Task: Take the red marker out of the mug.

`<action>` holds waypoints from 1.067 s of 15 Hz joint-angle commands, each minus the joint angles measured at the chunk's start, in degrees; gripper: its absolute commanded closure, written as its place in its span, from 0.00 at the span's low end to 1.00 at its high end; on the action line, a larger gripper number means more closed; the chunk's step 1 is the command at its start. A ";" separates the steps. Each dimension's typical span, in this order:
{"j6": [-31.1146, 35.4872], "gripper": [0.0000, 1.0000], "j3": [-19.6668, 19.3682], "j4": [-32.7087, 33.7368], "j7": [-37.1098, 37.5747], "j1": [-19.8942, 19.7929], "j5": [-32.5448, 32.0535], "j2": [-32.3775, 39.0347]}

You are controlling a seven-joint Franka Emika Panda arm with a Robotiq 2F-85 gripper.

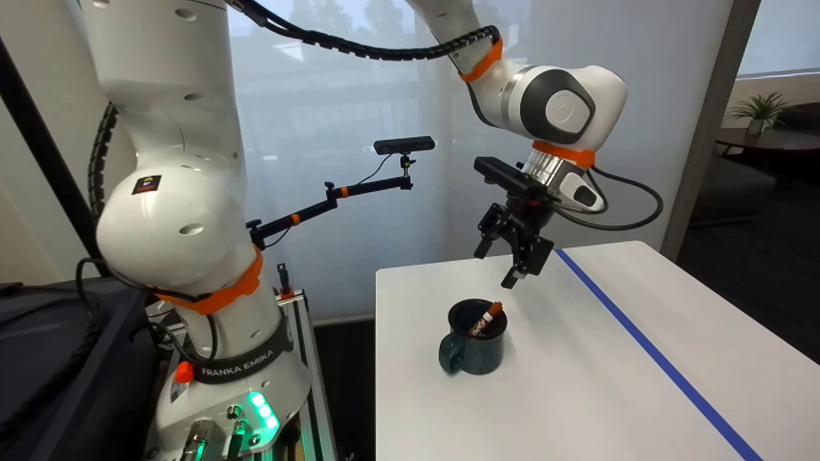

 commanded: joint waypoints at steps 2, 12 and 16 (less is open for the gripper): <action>-1.48 0.00 0.55 2.36 -0.34 -0.06 -0.31 3.54; -2.04 0.07 -0.18 3.91 0.02 -0.98 -0.49 8.36; -2.20 0.25 -0.46 4.46 0.06 -1.42 -0.47 9.41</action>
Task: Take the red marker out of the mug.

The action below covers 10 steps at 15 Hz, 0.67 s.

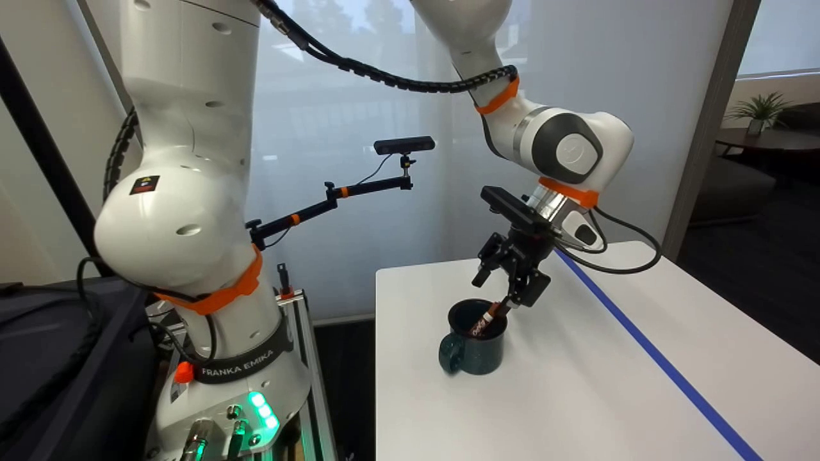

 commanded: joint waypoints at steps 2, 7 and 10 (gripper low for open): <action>-2.16 0.34 -0.13 2.17 0.05 -0.55 -0.44 1.44; -2.60 0.47 -0.18 2.93 -0.12 -0.76 -0.38 2.21; -2.66 0.48 -0.30 3.17 -0.21 -0.90 -0.35 2.57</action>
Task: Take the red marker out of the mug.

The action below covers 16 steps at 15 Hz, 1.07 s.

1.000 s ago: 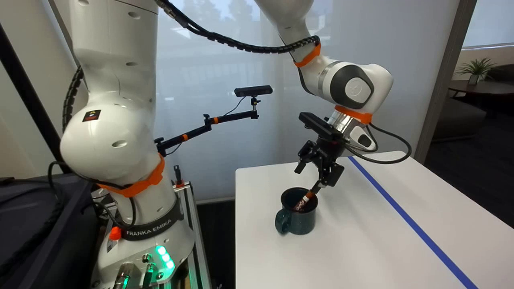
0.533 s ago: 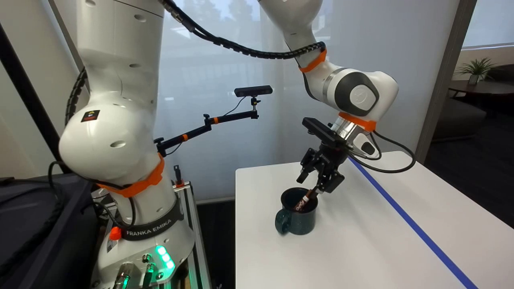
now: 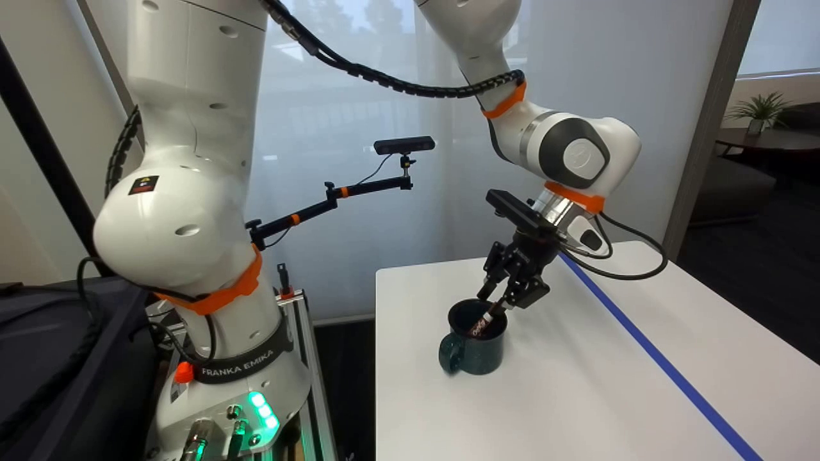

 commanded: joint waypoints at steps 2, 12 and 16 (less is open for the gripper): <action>-1.81 0.50 -0.02 1.48 -0.20 -0.67 -0.37 0.95; -1.91 0.95 -0.09 2.00 -0.37 -1.28 -0.40 1.59; -1.93 0.95 -0.03 1.89 -0.39 -1.21 -0.46 1.46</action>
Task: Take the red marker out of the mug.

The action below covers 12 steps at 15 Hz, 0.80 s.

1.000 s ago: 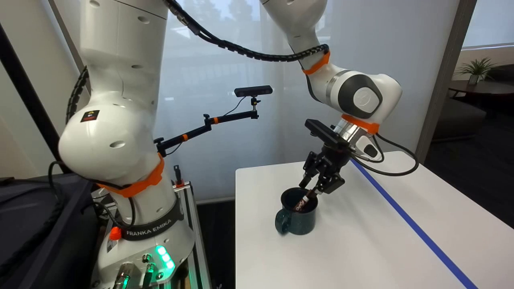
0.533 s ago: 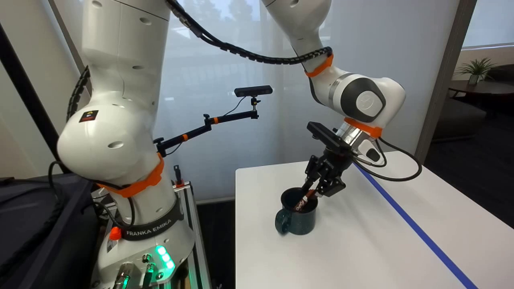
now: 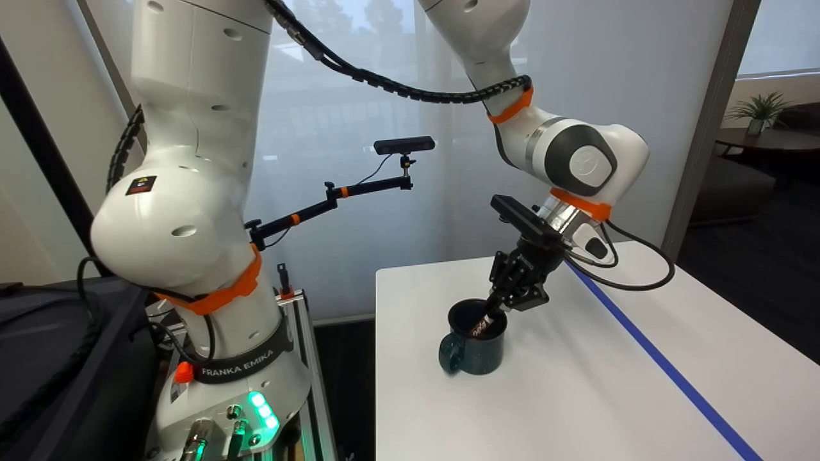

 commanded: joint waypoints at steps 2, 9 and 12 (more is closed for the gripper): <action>-2.51 0.95 0.24 0.85 -0.41 -0.07 -0.32 -0.96; -7.73 0.95 -0.22 1.14 0.71 -0.24 -0.05 -7.23; -9.37 0.95 -1.70 1.31 0.70 -1.20 -0.94 -9.33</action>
